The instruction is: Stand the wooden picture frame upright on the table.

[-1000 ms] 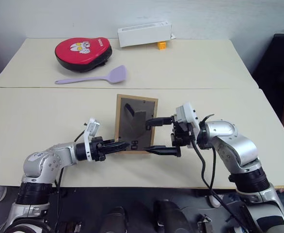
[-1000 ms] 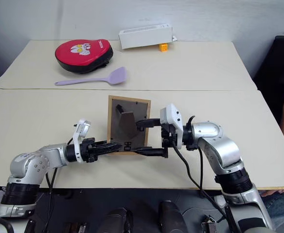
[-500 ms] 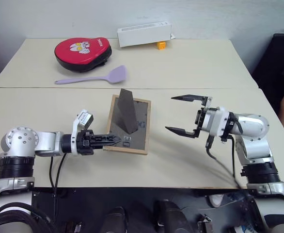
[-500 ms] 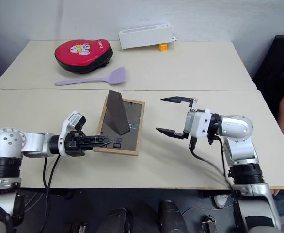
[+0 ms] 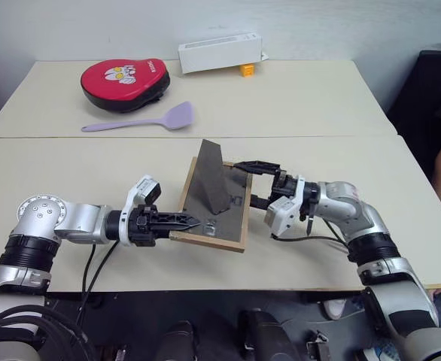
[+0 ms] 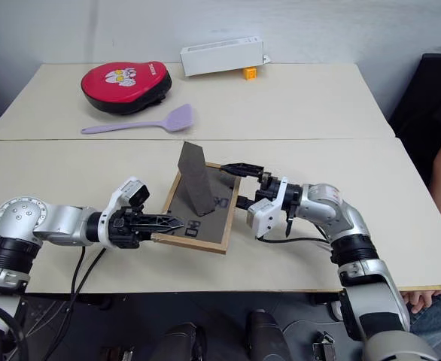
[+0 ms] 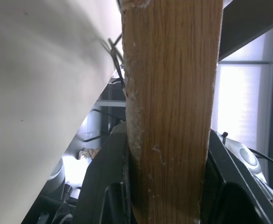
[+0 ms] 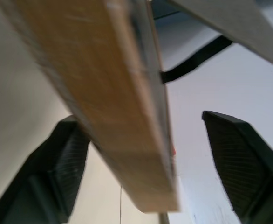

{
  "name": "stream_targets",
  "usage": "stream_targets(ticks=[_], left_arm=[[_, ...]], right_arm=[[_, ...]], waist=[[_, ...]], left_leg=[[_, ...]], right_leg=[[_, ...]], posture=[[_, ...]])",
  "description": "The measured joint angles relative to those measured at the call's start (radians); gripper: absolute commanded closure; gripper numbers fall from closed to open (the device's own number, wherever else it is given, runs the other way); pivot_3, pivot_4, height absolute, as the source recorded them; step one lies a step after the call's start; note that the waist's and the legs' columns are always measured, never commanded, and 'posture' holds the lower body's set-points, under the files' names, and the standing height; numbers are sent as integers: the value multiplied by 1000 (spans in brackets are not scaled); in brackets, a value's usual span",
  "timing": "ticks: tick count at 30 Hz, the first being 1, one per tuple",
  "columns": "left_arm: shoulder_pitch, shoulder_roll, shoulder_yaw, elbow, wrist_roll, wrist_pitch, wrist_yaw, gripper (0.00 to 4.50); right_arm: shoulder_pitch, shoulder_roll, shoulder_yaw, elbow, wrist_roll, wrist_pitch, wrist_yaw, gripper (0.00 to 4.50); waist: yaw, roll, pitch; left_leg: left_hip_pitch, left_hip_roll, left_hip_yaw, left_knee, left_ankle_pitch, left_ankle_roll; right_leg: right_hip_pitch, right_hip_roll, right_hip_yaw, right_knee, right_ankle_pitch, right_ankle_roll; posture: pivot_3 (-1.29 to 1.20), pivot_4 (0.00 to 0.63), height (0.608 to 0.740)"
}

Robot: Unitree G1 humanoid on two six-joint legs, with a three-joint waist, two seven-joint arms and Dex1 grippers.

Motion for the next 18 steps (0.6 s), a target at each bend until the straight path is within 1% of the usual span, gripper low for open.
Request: stream_targets(ticks=[3,4,6,8,10,11,12,14,18], left_arm=[[0,1,0,0,-7,-5,-3,3236],[2,3,0,-1,-9,-2,-3,3236],[10,4,3,-8,-12,-7,-4,3236],[47,-3,30,-69,-16,-50,29,3236],[92,-39,69,-134,-25,-108,75,2498],[95,-44,86,-160,-24,-130,80,2233],[93,-43,110,-179,-26,-140,75,1948],[91,-17,144,-215,-29,-142,60,1293],[127,50,169,-233,-30,-138,49,27]], right_arm=[[0,-2,21,9,-29,-9,-63,2711],[-3,-9,26,7,-42,-14,-76,2904],[-7,-16,38,8,-56,-19,-106,2906],[-9,-25,44,10,-74,-18,-132,2906],[-20,-43,50,13,-85,-18,-154,2906],[-21,-46,55,23,-85,-16,-163,2943],[-21,-43,59,30,-85,-10,-174,3119],[-21,-32,73,31,-82,-9,-201,3220],[-31,-33,85,31,-76,-10,-241,3222]], waist=[[-2,0,0],[-2,0,0],[-3,0,0],[-3,0,0],[-2,0,0],[-2,-2,0],[-3,-3,-1],[-7,-2,0],[-8,-2,0]], left_leg=[[0,0,0,0,0,0],[0,0,0,0,0,0],[0,0,0,0,0,0],[0,0,0,0,0,0],[0,0,0,0,0,0],[0,1,0,0,0,0],[0,1,0,0,1,-1],[1,1,1,0,1,-1],[1,1,1,-1,1,-1]], right_leg=[[0,0,0,0,0,0],[0,0,0,0,0,0],[0,1,0,0,0,0],[0,0,0,0,0,0],[0,0,0,0,0,0],[0,0,0,-1,0,0],[0,1,0,-1,0,0],[0,1,1,0,0,0],[0,1,2,0,0,0]], posture=[[0,150,740],[0,150,740],[0,150,740],[0,150,740],[0,150,740],[0,150,740],[0,150,740],[0,150,740],[0,150,740]])
